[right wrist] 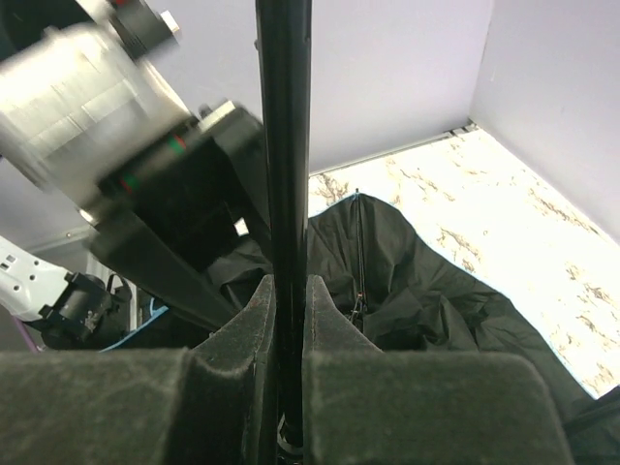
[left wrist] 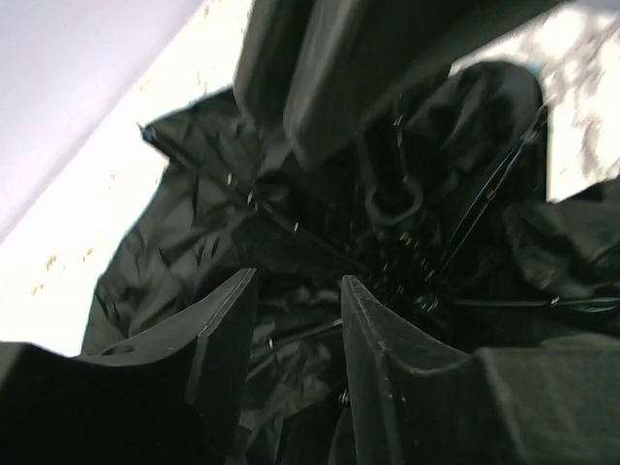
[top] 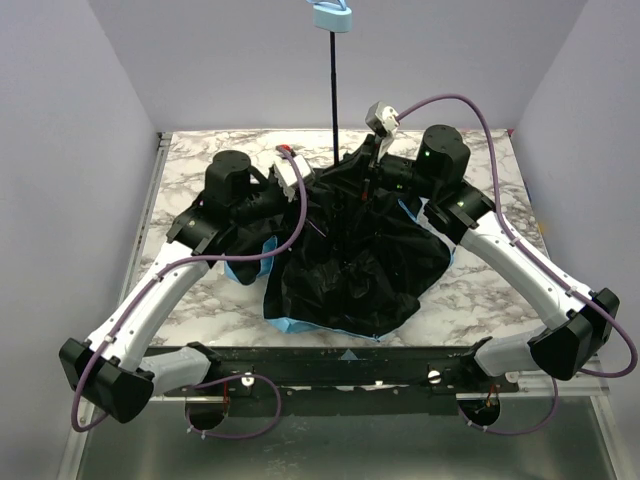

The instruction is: Open the umbrella

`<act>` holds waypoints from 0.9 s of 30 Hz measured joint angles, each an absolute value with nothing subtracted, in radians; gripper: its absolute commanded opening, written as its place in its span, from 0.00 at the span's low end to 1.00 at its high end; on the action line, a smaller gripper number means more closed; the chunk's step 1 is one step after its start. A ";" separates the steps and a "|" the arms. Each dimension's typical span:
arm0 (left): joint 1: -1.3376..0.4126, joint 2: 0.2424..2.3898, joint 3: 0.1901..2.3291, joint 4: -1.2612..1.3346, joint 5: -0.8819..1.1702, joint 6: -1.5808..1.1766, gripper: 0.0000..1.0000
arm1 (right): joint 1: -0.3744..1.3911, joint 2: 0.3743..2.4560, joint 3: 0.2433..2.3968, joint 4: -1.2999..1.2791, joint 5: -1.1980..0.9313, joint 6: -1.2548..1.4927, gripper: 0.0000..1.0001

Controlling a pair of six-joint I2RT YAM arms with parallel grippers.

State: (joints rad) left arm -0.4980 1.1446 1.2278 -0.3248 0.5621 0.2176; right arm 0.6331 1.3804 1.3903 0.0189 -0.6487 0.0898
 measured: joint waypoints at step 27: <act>-0.406 0.994 1.071 -0.286 0.586 0.364 0.57 | 0.607 1.396 1.438 0.007 -0.535 0.157 0.00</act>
